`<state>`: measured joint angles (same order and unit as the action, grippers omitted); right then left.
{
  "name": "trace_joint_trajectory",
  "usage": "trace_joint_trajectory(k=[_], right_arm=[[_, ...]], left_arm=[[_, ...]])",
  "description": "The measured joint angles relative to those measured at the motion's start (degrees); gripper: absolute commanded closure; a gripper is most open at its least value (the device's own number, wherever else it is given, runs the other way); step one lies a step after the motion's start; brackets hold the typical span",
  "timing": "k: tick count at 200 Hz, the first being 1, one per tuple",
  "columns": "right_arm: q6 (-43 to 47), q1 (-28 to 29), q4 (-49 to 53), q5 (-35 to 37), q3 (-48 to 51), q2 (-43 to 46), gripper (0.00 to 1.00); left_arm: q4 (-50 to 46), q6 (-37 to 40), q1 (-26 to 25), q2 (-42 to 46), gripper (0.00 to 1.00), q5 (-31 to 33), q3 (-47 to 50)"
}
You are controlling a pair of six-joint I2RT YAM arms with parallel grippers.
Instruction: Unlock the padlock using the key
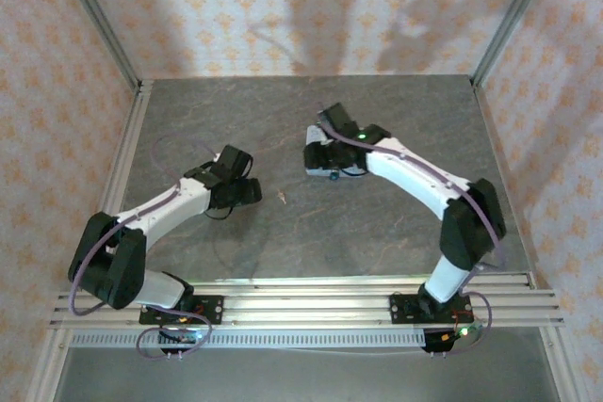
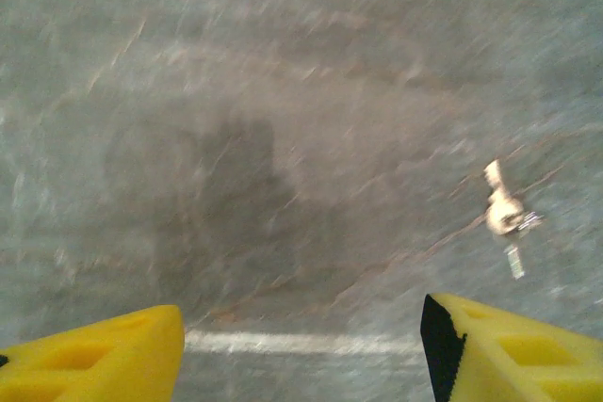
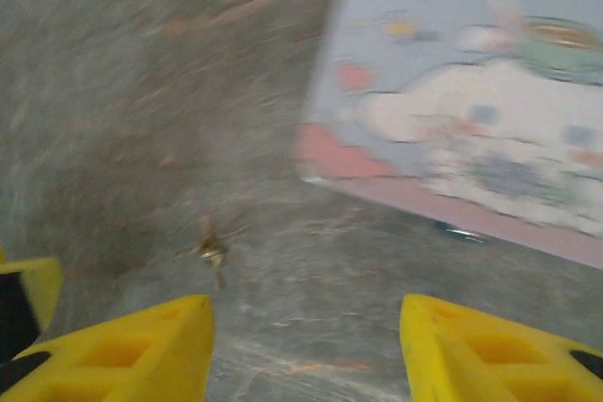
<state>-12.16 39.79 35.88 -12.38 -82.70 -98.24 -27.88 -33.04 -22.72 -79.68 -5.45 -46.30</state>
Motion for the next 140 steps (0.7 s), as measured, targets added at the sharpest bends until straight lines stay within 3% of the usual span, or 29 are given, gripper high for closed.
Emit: trace_joint_trajectory(k=[28, 70, 105, 140], right_arm=[[7.8, 5.3, 1.4, -3.0, -7.2, -8.9, 0.47], [14.5, 6.5, 5.7, -7.0, -15.0, -20.7, 0.49], [17.7, 6.7, 8.6, -5.8, -17.5, -24.8, 0.6], [20.0, 7.7, 9.5, -3.9, -20.5, -27.1, 0.6]], left_arm=[[0.3, -2.3, 0.8, 3.3, 0.32, -0.3, 4.8], [1.9, -6.1, 3.6, 9.5, 0.32, -2.9, 11.3], [2.4, -7.3, 4.9, 13.0, 0.32, -4.6, 13.2], [2.4, -7.5, 5.4, 15.1, 0.32, -4.7, 13.5]])
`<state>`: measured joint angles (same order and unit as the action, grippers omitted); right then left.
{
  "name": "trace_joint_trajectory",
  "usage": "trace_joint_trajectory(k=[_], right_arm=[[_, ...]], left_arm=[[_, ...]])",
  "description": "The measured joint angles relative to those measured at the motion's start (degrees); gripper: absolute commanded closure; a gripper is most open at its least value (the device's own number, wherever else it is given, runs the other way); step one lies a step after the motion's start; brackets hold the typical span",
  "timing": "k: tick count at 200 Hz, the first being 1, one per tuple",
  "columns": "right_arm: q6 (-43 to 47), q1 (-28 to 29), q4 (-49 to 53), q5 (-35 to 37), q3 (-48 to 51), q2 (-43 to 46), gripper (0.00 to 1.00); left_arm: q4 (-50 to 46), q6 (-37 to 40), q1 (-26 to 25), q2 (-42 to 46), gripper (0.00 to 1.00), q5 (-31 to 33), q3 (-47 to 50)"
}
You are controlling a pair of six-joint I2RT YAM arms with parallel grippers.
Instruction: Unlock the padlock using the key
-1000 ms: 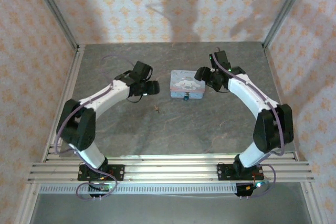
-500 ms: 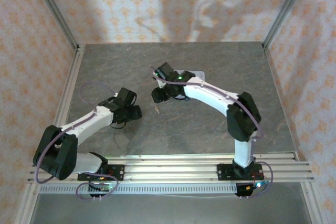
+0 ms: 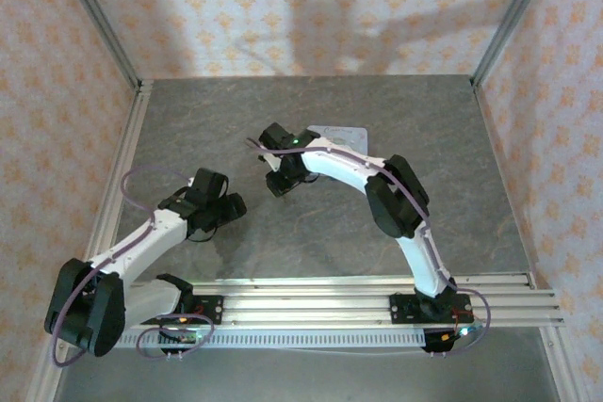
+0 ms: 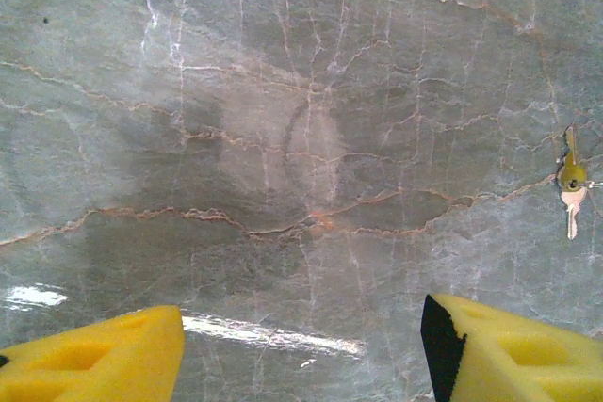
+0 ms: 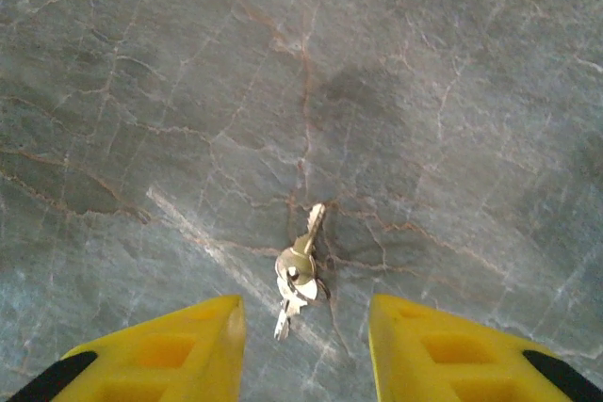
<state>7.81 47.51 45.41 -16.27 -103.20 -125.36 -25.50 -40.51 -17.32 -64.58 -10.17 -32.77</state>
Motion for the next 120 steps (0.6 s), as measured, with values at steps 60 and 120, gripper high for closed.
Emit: trace_joint_trajectory(k=[60, 120], right_arm=[[2.1, 1.0, 2.3, 0.8, -3.8, -4.0, 0.6], [2.8, 1.0, 3.9, -0.3, -5.5, -5.6, 0.6]], left_arm=[[0.0, 0.0, 0.1, -0.2, 0.32, 0.0, 0.5], [0.0, 0.0, 0.1, -0.2, 0.32, 0.0, 0.6]])
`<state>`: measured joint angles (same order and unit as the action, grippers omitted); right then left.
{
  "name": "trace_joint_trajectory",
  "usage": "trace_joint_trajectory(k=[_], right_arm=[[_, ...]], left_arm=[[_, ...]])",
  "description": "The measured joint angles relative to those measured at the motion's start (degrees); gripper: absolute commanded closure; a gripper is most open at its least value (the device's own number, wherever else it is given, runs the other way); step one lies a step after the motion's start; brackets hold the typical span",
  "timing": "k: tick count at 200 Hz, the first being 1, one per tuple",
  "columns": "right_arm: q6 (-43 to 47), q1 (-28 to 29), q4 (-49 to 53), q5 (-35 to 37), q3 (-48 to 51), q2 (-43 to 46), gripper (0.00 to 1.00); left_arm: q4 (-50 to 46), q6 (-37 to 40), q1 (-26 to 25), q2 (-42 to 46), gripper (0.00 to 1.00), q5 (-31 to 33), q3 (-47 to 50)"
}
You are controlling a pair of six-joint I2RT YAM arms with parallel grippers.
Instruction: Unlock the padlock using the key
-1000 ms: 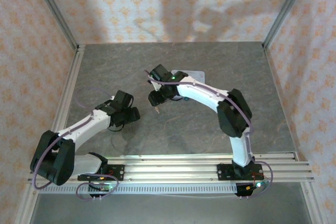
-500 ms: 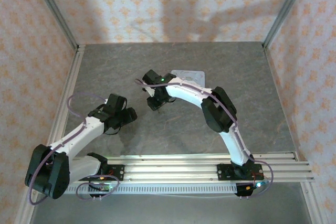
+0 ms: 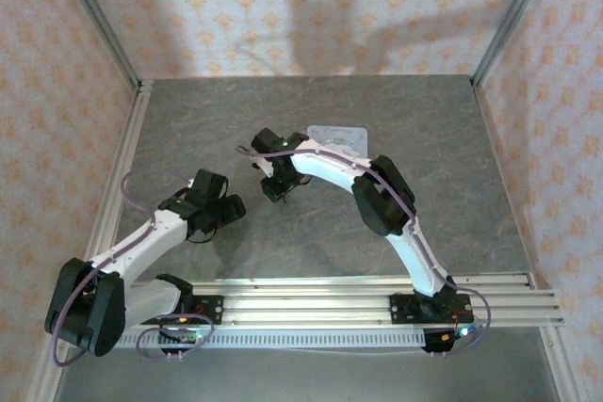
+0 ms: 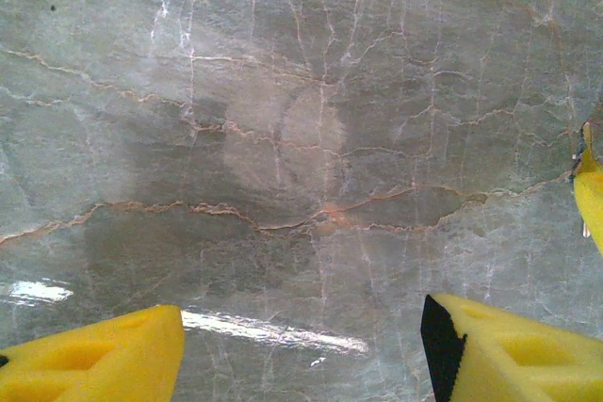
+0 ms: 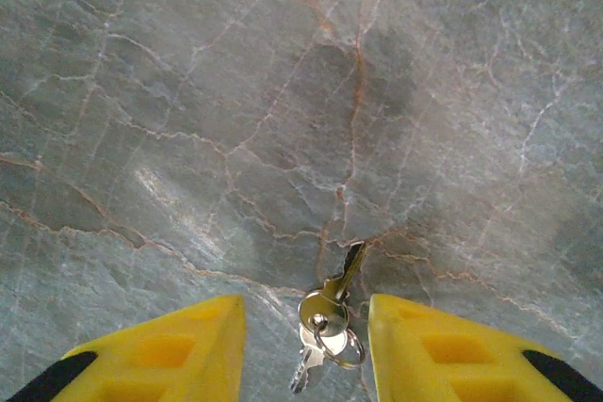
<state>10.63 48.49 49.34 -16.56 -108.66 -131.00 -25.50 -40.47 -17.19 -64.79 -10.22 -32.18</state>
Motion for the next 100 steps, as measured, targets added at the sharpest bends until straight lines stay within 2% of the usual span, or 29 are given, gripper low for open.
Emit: trace_joint_trajectory(k=[100], right_arm=[[0.2, 0.0, 1.3, 0.2, -0.5, -1.4, 0.61]], left_arm=[[0.0, 0.0, 0.0, 0.1, 0.32, 0.0, 0.3]])
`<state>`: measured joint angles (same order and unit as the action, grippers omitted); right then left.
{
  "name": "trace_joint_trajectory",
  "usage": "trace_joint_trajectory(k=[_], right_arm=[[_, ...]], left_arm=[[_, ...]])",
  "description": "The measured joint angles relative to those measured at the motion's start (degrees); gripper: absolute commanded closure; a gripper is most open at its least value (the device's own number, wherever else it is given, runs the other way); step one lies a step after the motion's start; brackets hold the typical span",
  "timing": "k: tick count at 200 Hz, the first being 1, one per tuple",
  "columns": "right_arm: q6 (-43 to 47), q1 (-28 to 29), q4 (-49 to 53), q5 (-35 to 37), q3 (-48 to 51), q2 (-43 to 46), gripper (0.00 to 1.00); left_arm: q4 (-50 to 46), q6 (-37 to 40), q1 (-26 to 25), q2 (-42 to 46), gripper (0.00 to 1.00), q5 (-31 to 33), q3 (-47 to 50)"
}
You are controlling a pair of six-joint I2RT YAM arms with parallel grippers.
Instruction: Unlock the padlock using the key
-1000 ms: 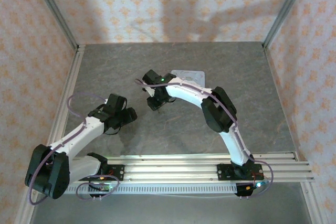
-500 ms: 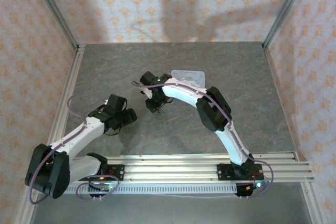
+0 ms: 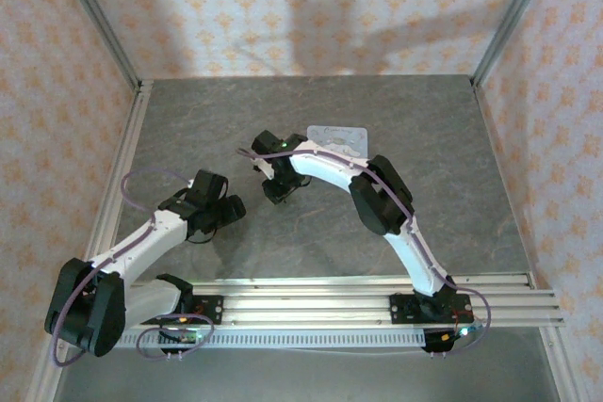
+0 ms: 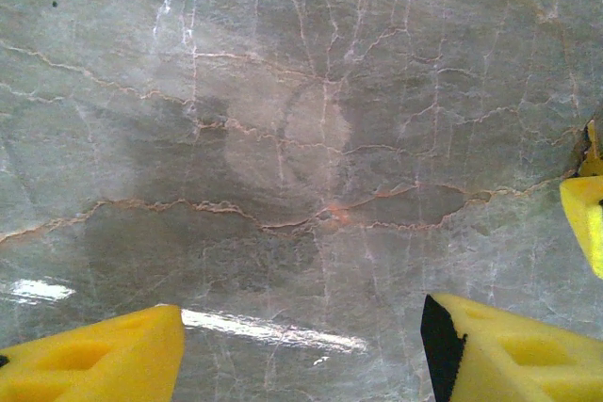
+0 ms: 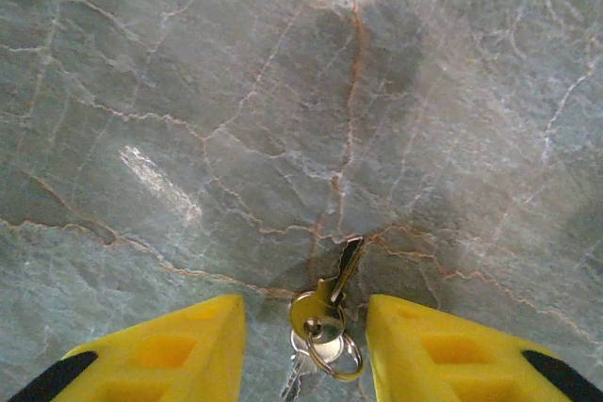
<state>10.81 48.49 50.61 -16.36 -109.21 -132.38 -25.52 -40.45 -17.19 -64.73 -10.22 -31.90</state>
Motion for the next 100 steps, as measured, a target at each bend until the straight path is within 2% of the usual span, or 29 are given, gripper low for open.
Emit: trace_joint_trajectory(k=[84, 100], right_arm=[[0.4, 0.0, 0.5, 1.2, -0.3, -0.3, 0.69], [0.7, 0.1, 0.4, 1.7, -0.2, -0.3, 0.76]], left_arm=[[-0.2, 0.0, 0.0, 2.1, 0.31, 0.1, 1.0], [-0.3, 0.0, 0.0, 2.7, 0.32, 0.0, 1.5]])
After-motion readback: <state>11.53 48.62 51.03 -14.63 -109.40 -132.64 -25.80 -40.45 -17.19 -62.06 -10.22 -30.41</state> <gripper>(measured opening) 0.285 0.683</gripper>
